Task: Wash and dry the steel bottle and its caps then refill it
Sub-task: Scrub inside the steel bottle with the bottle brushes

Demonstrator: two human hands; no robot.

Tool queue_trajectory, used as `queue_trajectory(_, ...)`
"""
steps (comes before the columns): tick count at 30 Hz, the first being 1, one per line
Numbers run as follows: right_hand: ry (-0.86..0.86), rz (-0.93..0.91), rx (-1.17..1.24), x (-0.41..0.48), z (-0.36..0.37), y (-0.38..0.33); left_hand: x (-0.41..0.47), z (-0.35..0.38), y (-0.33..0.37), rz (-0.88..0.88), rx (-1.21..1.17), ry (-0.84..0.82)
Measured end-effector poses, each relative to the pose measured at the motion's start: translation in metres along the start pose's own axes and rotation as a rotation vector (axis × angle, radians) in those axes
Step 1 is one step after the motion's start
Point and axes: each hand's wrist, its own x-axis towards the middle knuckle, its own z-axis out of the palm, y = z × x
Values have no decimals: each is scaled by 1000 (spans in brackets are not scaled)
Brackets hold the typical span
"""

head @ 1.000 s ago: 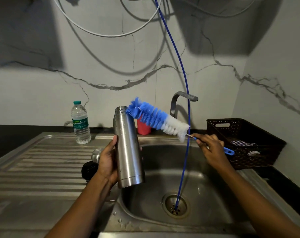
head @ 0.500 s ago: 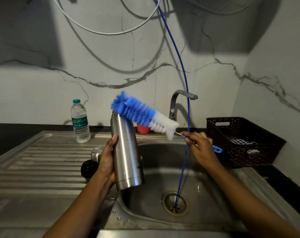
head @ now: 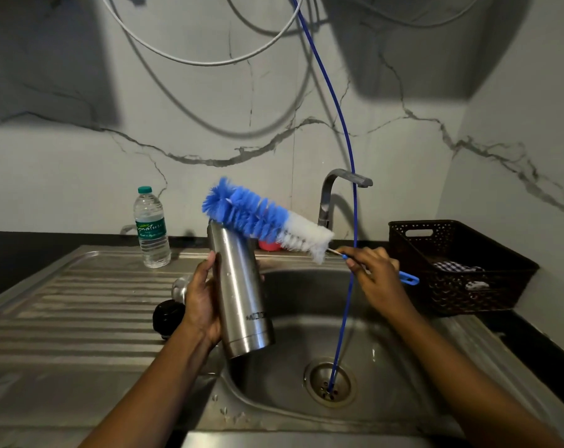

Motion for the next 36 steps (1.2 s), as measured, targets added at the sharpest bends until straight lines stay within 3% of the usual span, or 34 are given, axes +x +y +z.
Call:
queue_trajectory(4,24,71,-23,-6,-15,30,-2,3,3,-18,8,-26)
queue_trajectory(10,-25,24,38,2,4,-4,0,3,0,0,22,-1)
queue_trajectory(15,-2,123,62,-7,-11,23,-1,1,3,17,-15,-46)
queue_trajectory(20,-32,12,64,1,3,-8,-1,1,2,-3,-35,-71)
queue_trajectory(26,-12,103,51,-7,-8,26,0,1,2,-4,38,-31)
queue_trajectory(31,-67,36,109,-1,8,-6,-1,3,0,-31,25,-35)
queue_trajectory(36,-8,139,113,-7,-4,21,1,-3,4,7,-29,-66)
